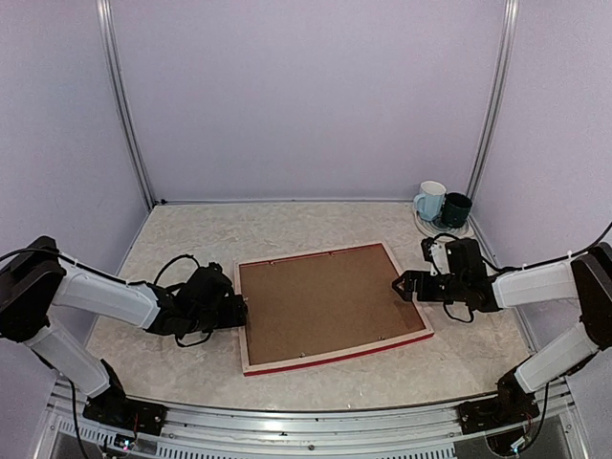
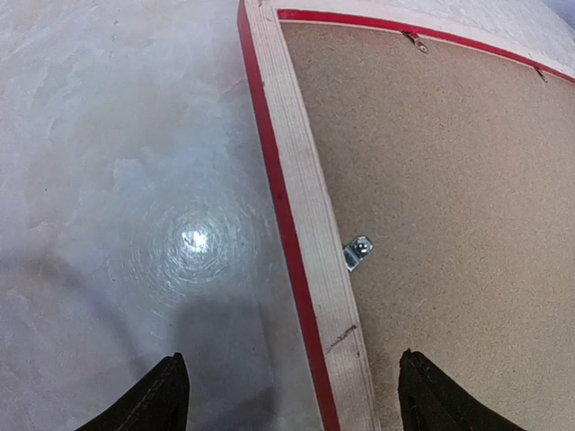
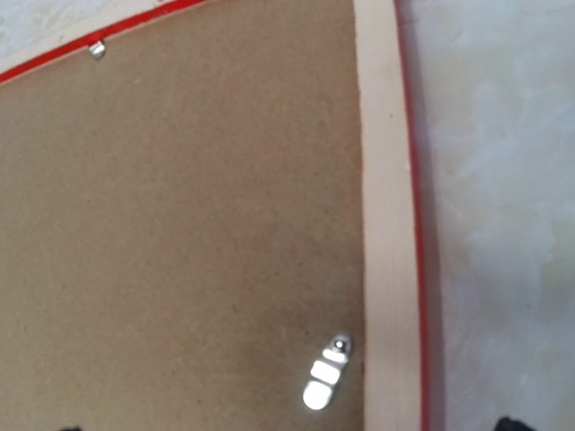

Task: Put the photo into the frame
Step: Press the fastener onto the backboard, then hold the photo frame at the center of the board.

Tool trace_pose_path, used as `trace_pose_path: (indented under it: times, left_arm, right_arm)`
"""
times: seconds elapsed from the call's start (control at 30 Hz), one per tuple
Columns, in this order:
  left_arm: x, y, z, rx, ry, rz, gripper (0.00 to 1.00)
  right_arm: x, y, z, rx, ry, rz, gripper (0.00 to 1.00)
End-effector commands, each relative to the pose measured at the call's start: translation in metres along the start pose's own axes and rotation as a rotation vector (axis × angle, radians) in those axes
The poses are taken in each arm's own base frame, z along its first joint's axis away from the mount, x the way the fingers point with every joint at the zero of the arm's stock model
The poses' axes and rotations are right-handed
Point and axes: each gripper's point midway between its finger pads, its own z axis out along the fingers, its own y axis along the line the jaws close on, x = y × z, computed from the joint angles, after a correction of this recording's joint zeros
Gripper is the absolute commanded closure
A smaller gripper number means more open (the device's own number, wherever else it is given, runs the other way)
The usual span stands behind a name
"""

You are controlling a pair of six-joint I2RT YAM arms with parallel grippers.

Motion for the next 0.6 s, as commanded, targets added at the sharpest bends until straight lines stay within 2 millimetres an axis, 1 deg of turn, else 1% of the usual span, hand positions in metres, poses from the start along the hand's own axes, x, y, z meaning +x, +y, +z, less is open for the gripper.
trace_pose_path:
  times: [0.0,0.23,0.37,0.57]
  left_arm:
    - [0.006,-0.006,0.0,0.03,0.01,-0.004,0.21]
    - [0.016,-0.009,0.007,0.044,0.039,0.003,0.25]
    - [0.021,-0.01,0.012,0.039,0.055,0.012,0.34]
    - [0.025,-0.013,0.013,0.045,0.064,0.024,0.47]
  right_arm:
    - [-0.003,-0.003,0.003,0.008,0.002,-0.004,0.01]
    - [-0.001,-0.007,0.006,0.028,0.008,-0.006,0.02]
    - [0.0,-0.008,0.006,0.033,0.01,-0.005,0.02]
    - [-0.001,-0.009,0.006,0.039,0.009,-0.008,0.02]
